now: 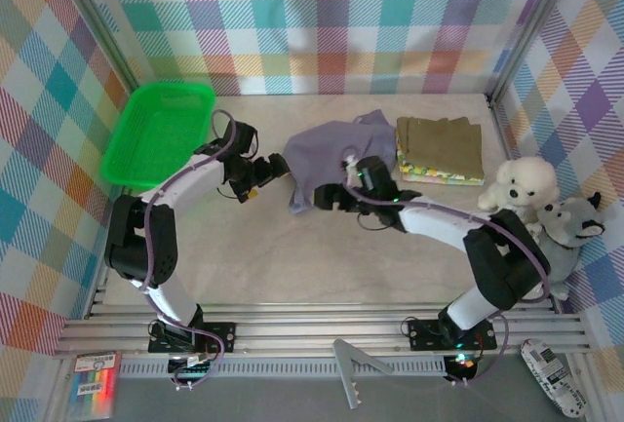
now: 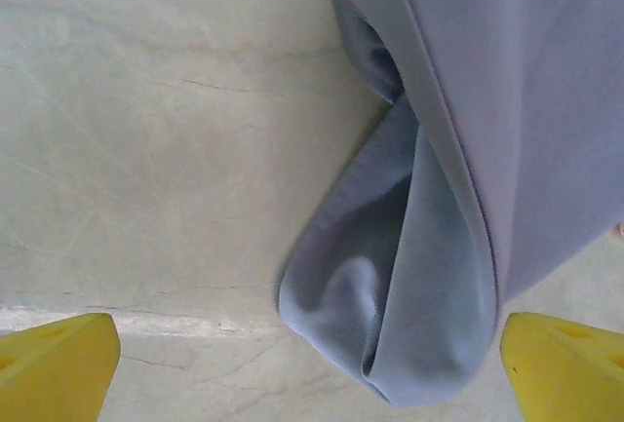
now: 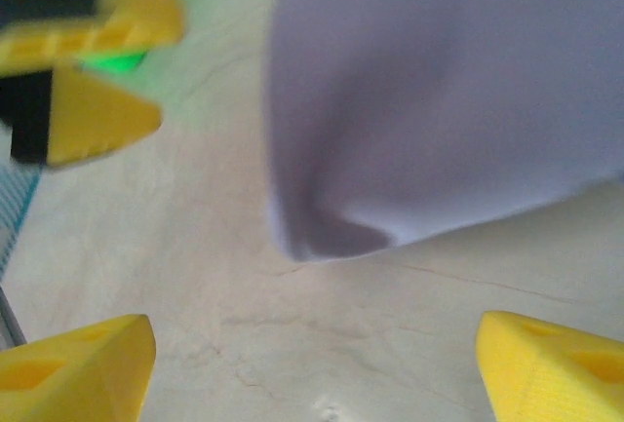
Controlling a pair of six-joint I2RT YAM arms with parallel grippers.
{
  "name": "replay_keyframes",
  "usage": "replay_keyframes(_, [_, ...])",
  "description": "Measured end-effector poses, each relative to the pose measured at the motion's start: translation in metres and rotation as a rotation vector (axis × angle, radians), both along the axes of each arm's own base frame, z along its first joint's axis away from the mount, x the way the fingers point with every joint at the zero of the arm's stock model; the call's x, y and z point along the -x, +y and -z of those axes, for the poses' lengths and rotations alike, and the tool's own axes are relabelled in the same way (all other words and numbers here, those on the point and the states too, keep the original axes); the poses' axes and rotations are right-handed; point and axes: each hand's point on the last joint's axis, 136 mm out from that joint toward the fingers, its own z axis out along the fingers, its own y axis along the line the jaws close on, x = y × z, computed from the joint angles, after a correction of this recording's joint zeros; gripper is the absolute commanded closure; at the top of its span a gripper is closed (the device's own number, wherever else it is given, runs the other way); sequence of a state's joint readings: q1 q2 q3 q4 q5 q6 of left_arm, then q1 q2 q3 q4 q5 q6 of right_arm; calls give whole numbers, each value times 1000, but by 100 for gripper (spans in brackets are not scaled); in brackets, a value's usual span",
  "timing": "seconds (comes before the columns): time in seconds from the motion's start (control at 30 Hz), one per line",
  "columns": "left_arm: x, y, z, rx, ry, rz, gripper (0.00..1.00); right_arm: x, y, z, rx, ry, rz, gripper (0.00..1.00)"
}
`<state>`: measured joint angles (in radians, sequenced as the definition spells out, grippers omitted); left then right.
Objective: Fold and stack the skirts
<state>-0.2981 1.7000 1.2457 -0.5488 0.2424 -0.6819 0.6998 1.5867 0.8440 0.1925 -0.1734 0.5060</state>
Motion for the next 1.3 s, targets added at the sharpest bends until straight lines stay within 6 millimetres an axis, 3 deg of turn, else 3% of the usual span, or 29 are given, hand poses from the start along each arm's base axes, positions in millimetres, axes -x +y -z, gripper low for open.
replay_keyframes(0.1, [-2, 13, 5, -14, 13, -58, 0, 18, 30, 18, 71, -81, -86, 17])
replay_keyframes(0.17, [-2, 23, 10, -24, 28, -93, 0, 20, 41, 33, 115, -99, -104, 19])
replay_keyframes(0.33, [-1, 39, 14, -48, 51, -149, 0, -5, 55, 62, 174, -110, -56, 25])
replay_keyframes(0.53, [-1, 45, 16, -61, 57, -165, 0, -28, 61, 69, 182, -166, 11, 25])
replay_keyframes(0.8, [-3, 52, 16, -59, 58, -186, 0, -43, 62, 69, 173, -227, 77, 29])
replay_keyframes(0.9, [-3, 52, 16, -59, 58, -186, 0, -46, 63, 67, 166, -247, 92, 41])
replay_keyframes(1.07, [-3, 51, 16, -54, 59, -183, 0, -50, 55, 70, 196, -260, 163, 86])
replay_keyframes(1.17, [-2, 47, 15, -34, 62, -171, 1, -46, 41, 76, 241, -257, 187, 99])
replay_keyframes(1.27, [-1, 43, 14, -13, 66, -152, 3, -32, 17, 73, 329, -260, 157, 100])
replay_keyframes(1.3, [0, 40, 13, -7, 67, -144, 5, -27, 7, 64, 347, -271, 147, 100])
